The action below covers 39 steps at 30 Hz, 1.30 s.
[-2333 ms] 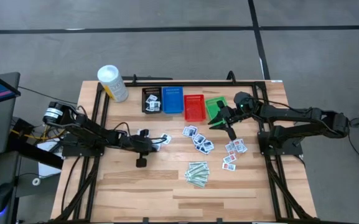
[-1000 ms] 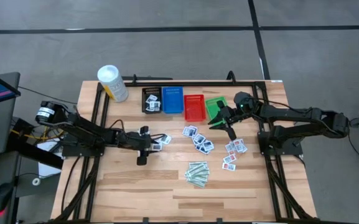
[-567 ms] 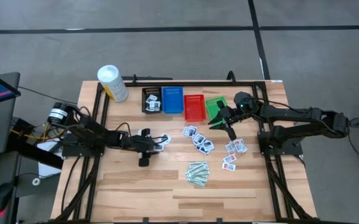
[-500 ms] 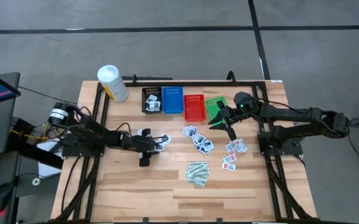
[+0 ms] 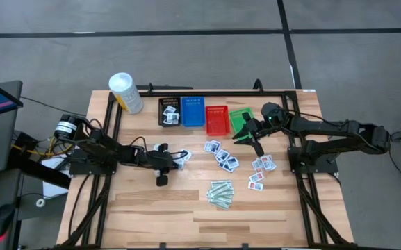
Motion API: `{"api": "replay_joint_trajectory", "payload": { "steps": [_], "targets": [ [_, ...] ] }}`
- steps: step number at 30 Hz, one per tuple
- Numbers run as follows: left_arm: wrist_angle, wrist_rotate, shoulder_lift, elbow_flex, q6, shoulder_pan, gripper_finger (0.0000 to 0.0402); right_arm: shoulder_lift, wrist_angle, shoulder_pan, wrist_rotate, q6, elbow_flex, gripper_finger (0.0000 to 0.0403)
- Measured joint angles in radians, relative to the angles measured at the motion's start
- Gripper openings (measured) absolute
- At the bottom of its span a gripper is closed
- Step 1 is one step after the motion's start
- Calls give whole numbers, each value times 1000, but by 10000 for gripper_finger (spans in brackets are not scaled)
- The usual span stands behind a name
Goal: Pick & Place First Aid Supplies
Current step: Put the gray pad into the black bin
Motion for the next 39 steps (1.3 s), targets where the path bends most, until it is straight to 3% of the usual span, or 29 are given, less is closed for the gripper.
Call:
{"api": "replay_joint_trajectory", "payload": {
  "steps": [10,19,23,28,32,39],
  "targets": [
    [25,10,-10,-6,-1,0,9,0,0,0,0,1,0,98],
    [17,-1,-155,-9,8,-1,8,0,0,0,0,1,0,98],
    [20,-81,-222,-9,102,0,13,0,0,0,0,0,0,98],
    [28,-299,-269,-8,212,33,11,0,0,0,0,0,0,98],
    [34,-452,-289,-7,217,105,14,0,0,0,0,0,0,98],
    [124,-481,-295,-6,214,297,18,0,13,0,0,0,0,98]
  ]
}}
